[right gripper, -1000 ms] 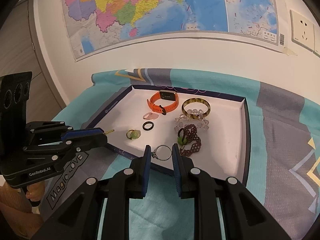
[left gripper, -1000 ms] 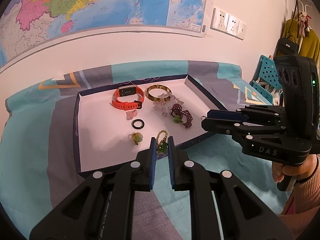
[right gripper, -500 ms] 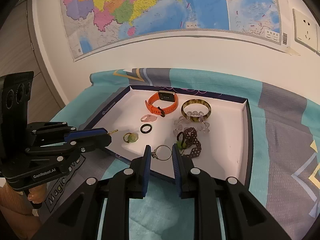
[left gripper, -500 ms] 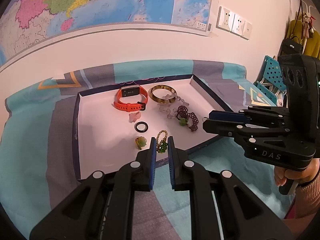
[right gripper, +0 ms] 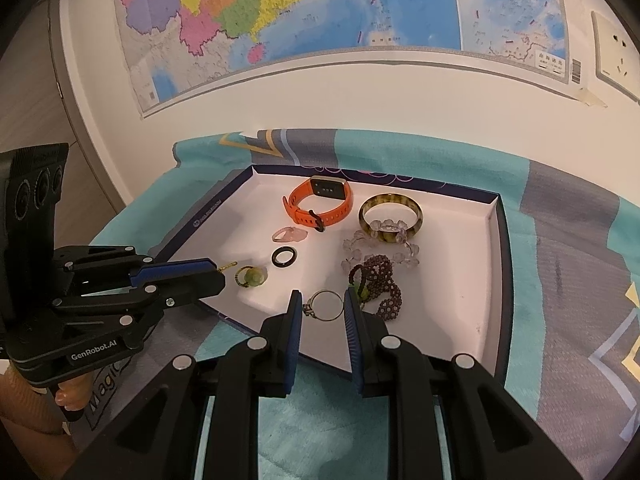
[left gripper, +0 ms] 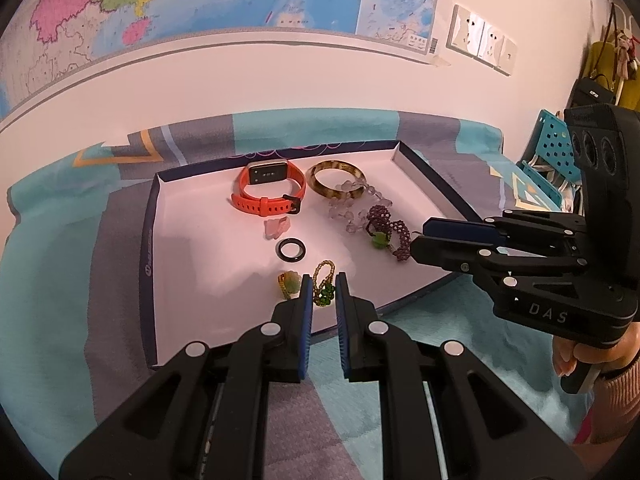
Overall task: Organize jewelry
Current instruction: 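Carry the gold ring and silver ring into the box and open both grippers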
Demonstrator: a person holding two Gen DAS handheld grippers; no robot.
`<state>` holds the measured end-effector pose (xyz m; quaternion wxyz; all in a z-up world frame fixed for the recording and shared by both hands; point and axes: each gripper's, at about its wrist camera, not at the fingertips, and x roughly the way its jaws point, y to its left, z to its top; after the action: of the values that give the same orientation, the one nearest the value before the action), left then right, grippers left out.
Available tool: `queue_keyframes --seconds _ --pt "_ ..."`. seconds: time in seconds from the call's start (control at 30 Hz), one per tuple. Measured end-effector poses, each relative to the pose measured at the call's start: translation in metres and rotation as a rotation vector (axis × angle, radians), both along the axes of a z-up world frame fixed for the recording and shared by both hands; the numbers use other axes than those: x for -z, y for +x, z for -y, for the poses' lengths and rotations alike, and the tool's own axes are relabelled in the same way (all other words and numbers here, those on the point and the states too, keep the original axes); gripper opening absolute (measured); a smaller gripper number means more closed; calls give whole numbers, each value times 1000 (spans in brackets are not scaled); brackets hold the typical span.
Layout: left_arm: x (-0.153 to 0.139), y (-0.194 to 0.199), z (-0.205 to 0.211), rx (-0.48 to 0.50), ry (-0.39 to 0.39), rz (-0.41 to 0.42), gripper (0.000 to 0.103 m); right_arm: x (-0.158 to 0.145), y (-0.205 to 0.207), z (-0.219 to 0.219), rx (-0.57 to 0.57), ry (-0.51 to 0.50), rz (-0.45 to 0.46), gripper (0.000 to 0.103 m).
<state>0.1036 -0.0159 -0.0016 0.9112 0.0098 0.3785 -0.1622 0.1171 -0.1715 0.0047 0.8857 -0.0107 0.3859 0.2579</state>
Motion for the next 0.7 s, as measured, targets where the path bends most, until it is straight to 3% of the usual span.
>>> queue_keyframes --seconds 0.7 --pt "11 14 -1 -20 7 -34 12 4 7 -3 -3 -10 -15 20"
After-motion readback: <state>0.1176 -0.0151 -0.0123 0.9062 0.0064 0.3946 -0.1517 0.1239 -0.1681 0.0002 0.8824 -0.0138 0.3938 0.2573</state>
